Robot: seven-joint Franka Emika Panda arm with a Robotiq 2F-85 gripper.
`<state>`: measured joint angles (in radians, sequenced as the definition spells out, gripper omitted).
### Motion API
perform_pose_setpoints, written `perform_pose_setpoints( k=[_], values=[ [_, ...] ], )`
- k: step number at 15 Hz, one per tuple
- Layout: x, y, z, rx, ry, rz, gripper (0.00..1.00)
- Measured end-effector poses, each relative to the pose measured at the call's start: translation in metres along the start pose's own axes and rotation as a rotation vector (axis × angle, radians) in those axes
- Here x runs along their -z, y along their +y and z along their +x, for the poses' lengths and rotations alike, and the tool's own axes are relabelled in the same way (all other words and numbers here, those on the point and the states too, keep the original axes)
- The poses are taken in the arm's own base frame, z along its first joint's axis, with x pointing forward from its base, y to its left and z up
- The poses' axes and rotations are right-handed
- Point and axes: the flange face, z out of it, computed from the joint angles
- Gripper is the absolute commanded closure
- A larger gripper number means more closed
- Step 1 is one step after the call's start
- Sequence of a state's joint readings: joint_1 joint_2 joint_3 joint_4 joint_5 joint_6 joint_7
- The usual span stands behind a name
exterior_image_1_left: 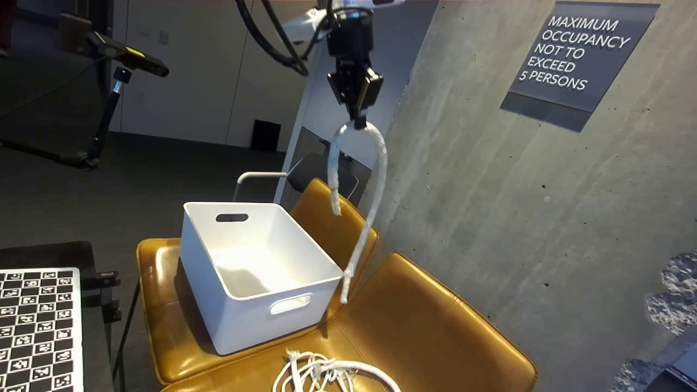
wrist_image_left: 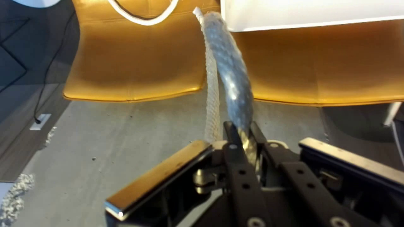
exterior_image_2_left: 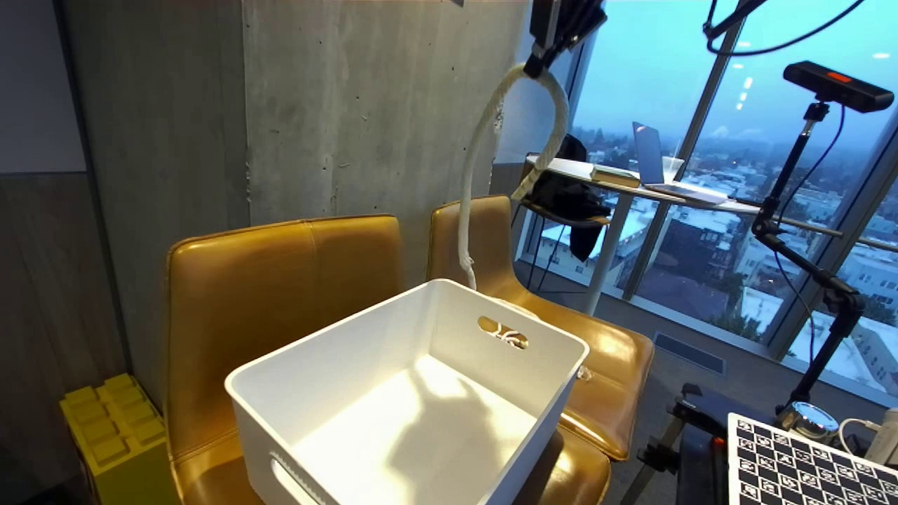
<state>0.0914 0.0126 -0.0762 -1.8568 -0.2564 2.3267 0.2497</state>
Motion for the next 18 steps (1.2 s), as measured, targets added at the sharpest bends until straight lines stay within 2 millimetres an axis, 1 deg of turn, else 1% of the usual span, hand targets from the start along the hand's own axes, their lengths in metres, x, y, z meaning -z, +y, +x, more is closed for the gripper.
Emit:
perform_pose_setpoints(
  k=[2,4,5,6,7,8,9,11,14,16,17,18],
  values=[
    [0.041,-0.045,0.000,0.041,0.001,0.047,0.97],
    [0.071,-0.099,-0.007,0.074,-0.008,0.082,0.97],
    [0.079,-0.125,-0.013,0.090,-0.010,0.100,0.97],
    [0.084,-0.149,-0.021,0.103,-0.014,0.117,0.97],
    [0.082,-0.167,-0.028,0.112,-0.023,0.128,0.97],
    [0.076,-0.180,-0.034,0.117,-0.040,0.132,0.97],
    [0.064,-0.188,-0.041,0.119,-0.064,0.130,0.97],
    [0.032,-0.192,-0.056,0.116,-0.126,0.111,0.97],
    [-0.017,-0.185,-0.079,0.106,-0.202,0.087,0.97],
    [-0.038,-0.175,-0.085,0.085,-0.201,0.093,0.97],
    [-0.044,-0.168,-0.085,0.071,-0.189,0.097,0.97],
    [-0.048,-0.160,-0.083,0.055,-0.174,0.101,0.64]
  ],
)
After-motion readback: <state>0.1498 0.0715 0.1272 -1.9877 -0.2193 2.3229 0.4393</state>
